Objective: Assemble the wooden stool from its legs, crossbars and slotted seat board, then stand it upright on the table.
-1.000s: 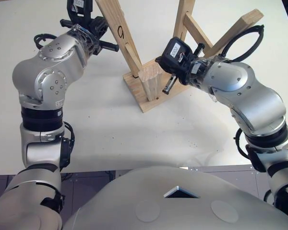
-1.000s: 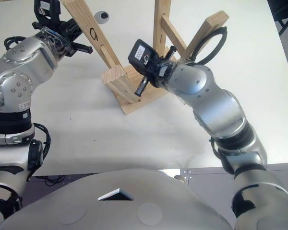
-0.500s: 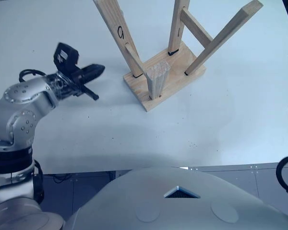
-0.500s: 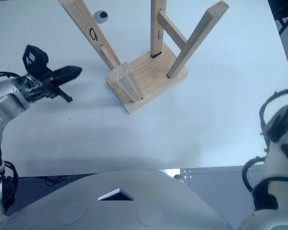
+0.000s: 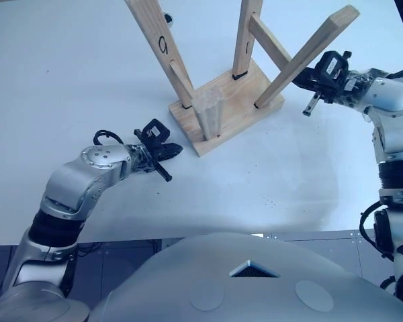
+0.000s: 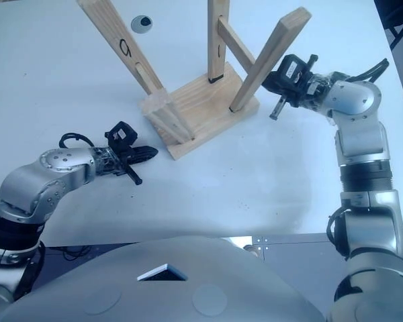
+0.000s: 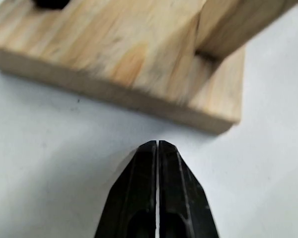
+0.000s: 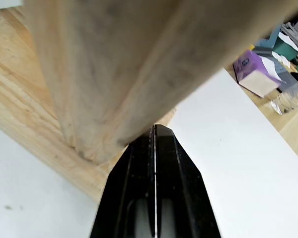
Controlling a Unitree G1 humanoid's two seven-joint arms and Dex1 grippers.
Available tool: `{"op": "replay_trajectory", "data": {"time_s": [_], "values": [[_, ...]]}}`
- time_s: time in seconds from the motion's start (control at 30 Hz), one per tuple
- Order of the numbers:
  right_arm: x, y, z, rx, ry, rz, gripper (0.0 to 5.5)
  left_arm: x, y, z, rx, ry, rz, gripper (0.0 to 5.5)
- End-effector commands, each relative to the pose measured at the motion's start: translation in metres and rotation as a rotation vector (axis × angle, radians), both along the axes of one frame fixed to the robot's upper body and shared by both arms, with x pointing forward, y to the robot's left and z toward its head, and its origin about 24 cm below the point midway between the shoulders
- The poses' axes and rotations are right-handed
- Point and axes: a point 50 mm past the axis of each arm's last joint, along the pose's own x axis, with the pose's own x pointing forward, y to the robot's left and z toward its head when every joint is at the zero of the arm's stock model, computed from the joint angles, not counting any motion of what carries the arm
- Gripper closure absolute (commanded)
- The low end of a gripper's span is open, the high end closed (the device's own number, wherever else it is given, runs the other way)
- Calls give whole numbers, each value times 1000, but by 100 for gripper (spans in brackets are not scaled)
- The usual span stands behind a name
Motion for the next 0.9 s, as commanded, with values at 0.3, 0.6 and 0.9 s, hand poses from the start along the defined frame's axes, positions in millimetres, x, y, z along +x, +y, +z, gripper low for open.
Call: {"op": "replay_trajectory", "data": {"time_s": [0.3,0.6,0.9], "values": [[-44,30,-5,-60,123,215,550,26,32,12,46,-94,72,527],[-65,-4,-24,-90,235,115,438,10,73,55,-26,-178,-84,404],[-64,24,-28,92,318,106,330,19,53,39,-159,-173,-65,301]]}}
